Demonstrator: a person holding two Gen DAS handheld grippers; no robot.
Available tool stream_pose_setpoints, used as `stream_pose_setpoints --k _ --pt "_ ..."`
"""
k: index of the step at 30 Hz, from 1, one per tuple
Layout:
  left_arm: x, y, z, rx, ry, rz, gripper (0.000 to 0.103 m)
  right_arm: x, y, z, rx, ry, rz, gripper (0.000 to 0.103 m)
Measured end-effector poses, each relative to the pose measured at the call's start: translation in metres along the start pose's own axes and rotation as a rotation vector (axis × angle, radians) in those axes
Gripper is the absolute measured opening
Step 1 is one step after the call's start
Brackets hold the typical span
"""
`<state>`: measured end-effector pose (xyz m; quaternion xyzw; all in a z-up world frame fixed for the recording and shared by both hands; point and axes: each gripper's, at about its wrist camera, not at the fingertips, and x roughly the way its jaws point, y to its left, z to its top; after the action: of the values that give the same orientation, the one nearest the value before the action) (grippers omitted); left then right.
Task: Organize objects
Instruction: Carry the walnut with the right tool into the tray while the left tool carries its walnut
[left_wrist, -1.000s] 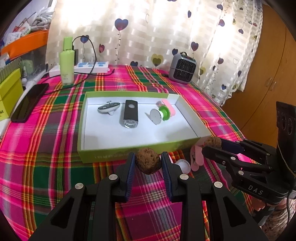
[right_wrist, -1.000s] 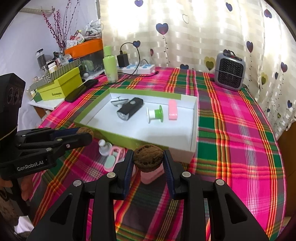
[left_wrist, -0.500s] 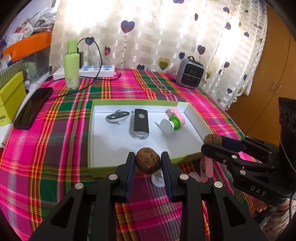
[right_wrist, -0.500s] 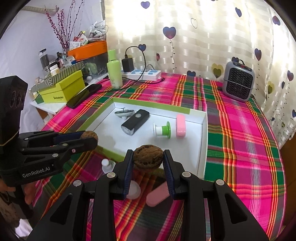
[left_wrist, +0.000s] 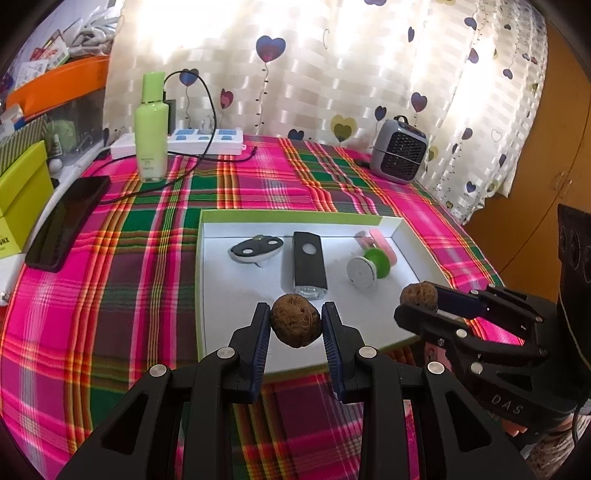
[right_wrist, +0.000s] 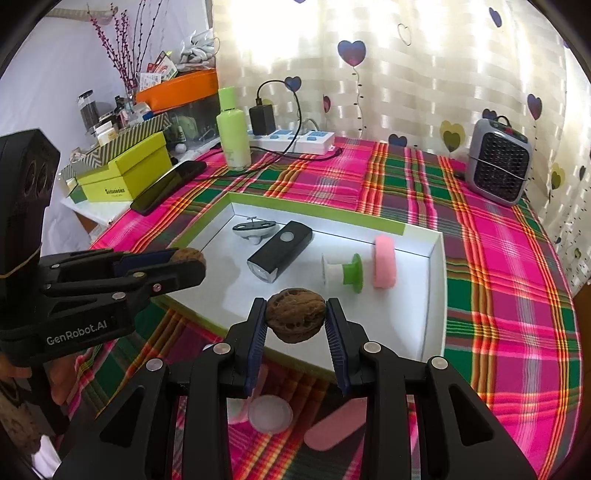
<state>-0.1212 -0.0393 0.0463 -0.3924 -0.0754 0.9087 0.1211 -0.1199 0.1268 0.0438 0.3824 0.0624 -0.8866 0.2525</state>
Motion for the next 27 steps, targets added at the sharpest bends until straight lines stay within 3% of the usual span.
stream_pose_setpoints --k 27 --pt "0.045 0.021 0.022 -0.005 0.057 0.029 0.026 0.049 0.015 0.010 -0.028 0.096 0.061 0.033"
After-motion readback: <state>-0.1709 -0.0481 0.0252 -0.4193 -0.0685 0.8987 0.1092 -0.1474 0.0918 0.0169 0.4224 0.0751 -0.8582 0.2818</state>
